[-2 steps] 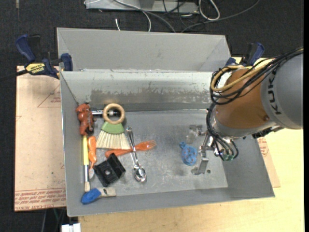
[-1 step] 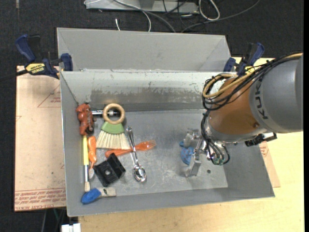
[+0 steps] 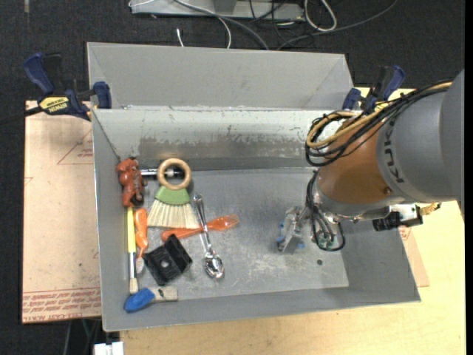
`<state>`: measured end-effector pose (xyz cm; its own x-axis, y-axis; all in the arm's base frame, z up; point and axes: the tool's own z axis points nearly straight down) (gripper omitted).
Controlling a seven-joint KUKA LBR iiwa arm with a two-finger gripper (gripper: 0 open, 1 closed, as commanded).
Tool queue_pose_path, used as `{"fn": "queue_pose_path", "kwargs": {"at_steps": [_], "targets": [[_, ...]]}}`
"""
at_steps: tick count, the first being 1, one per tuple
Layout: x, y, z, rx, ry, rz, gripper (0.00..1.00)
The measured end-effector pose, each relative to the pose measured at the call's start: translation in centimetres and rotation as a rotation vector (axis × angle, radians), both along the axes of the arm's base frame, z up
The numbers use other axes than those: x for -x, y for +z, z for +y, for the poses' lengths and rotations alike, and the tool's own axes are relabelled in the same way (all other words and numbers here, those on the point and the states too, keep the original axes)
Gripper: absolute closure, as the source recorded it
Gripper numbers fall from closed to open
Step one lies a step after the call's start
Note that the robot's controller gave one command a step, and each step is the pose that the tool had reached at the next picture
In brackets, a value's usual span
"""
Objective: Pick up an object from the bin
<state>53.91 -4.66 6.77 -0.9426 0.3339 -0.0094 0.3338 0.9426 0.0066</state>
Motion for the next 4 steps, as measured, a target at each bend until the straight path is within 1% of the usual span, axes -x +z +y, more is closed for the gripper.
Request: {"fn": "queue_pose_path", "kwargs": {"at_steps": [1,3,4], "targets": [[-0.1,0.3,0.0,0.000,-0.018,0.001,1.00],[0.0,3.1,0.0,-0.002,-0.016,0.001,1.00],[0.2,6.7,0.1,-0.003,-0.015,0.009,1.00]]}}
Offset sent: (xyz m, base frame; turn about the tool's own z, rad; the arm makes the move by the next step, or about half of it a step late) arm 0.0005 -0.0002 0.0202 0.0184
